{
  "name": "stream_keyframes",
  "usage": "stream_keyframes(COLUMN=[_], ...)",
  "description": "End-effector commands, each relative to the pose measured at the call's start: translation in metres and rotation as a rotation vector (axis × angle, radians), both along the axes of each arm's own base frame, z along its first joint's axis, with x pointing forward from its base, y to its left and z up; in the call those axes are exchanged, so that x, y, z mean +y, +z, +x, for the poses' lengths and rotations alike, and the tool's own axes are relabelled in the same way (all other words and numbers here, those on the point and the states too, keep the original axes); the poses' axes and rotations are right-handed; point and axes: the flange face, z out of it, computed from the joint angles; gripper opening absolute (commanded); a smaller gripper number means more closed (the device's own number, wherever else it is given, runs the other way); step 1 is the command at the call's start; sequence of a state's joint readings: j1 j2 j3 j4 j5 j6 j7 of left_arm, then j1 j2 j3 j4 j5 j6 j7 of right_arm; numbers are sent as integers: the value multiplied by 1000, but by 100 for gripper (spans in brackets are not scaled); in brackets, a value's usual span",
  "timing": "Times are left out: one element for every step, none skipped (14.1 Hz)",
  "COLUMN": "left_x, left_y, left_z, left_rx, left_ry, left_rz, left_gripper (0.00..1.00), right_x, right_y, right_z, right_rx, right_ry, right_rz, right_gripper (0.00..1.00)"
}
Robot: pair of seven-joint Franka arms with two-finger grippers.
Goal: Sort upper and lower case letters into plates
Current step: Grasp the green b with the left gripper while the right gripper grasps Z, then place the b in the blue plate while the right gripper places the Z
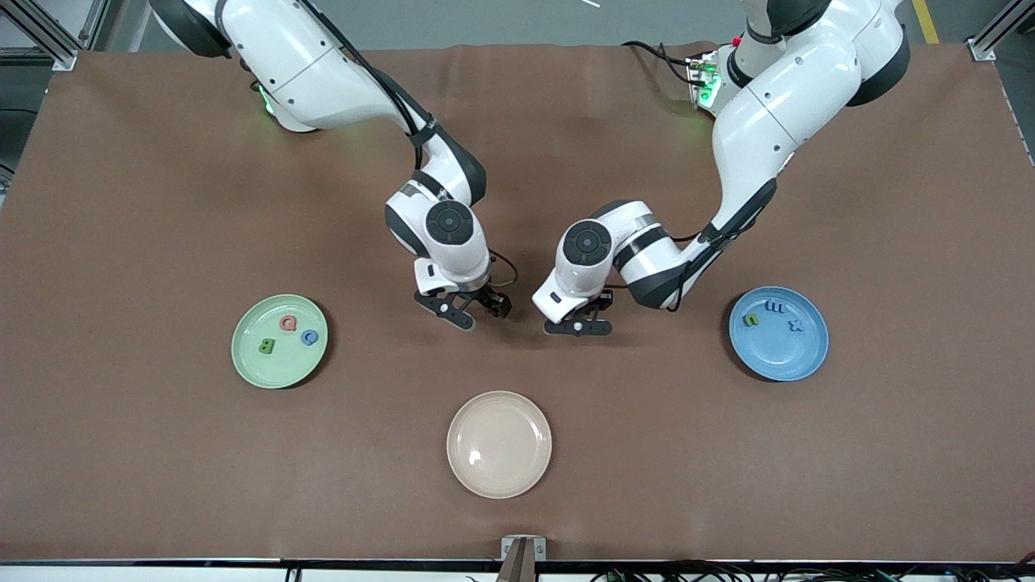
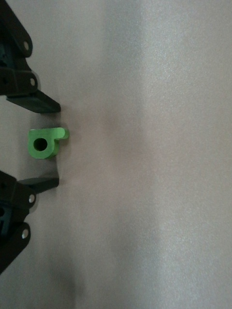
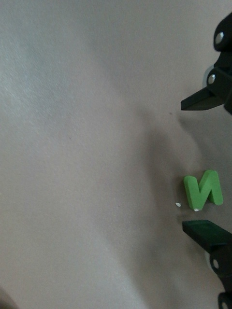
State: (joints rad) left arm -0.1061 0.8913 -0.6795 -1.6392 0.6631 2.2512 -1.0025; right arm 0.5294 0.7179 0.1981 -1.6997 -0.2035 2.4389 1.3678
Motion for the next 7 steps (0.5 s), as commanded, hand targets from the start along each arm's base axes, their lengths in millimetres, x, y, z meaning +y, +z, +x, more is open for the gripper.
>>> stream_keyframes(left_x=[0,2,2,2,3,3,3], left_y=[-1,-1,-1,0,0,0,0], left_z=[3,5,5,5,5,5,5], left_rx=[10,8,9,14,15,15,16], left_ry=[10,13,20,30,33,32,34], left_rz=[-5,-4,-4,-8,-8,-7,-7], left_gripper=[45,41,37,33,31,28,23], right_x=[14,17,19,23,23,24,24], right_y=[-8,-8,-12,-13,-15,-14,-14], right_z=[2,1,-1,-5,-6,-5,-6], right_rx=[-39,-48,-47,-48,-49,-56,-65], right_ry=[2,4,8,18,21,29,47], right_rz=[7,18,21,21,20,17,8], right_gripper=[100,100,97,95,92,85,76])
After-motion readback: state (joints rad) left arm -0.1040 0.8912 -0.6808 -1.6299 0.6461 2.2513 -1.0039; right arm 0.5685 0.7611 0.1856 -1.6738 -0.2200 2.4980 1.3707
